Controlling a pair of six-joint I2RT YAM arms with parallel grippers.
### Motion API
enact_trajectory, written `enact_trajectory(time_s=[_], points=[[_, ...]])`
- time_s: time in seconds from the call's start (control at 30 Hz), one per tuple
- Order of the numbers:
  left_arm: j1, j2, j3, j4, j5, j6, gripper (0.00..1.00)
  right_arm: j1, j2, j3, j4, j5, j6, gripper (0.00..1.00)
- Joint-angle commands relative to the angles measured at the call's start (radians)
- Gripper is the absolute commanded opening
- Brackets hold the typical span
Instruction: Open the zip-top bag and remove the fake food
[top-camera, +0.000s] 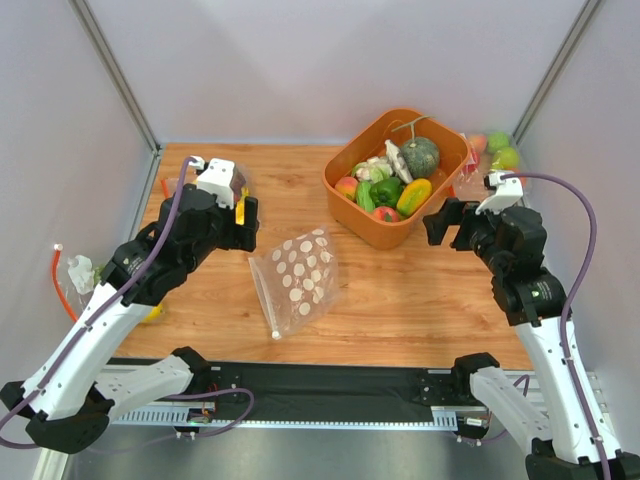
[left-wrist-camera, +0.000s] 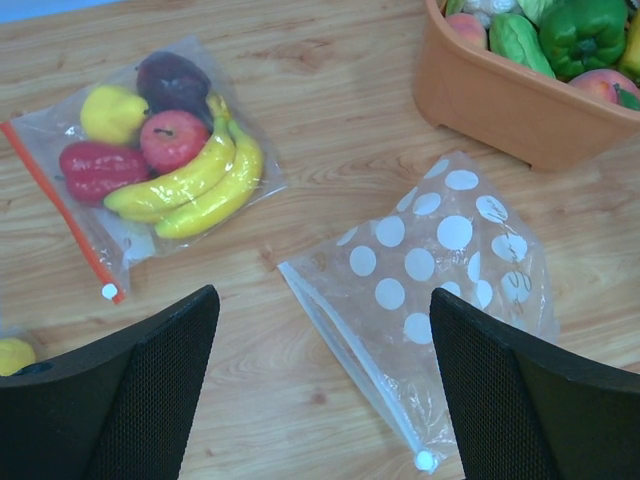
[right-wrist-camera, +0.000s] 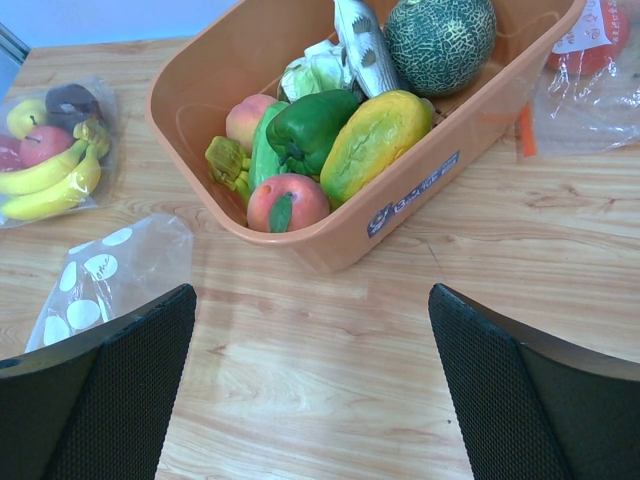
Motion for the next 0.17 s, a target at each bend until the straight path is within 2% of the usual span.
enact_trajectory(time_s=[0.0, 0.13], points=[[0.004, -0.005, 0.034, -0.003, -0.018, -0.010, 0.93, 0.003, -0.015, 0.001, 0.000, 0.016, -0.022, 1.00], [0.004, -0.005, 0.037, 0.001, -0.018, -0.004, 0.94, 0.004, -0.013, 0.004, -0.002, 0.019, -0.023, 1.00]])
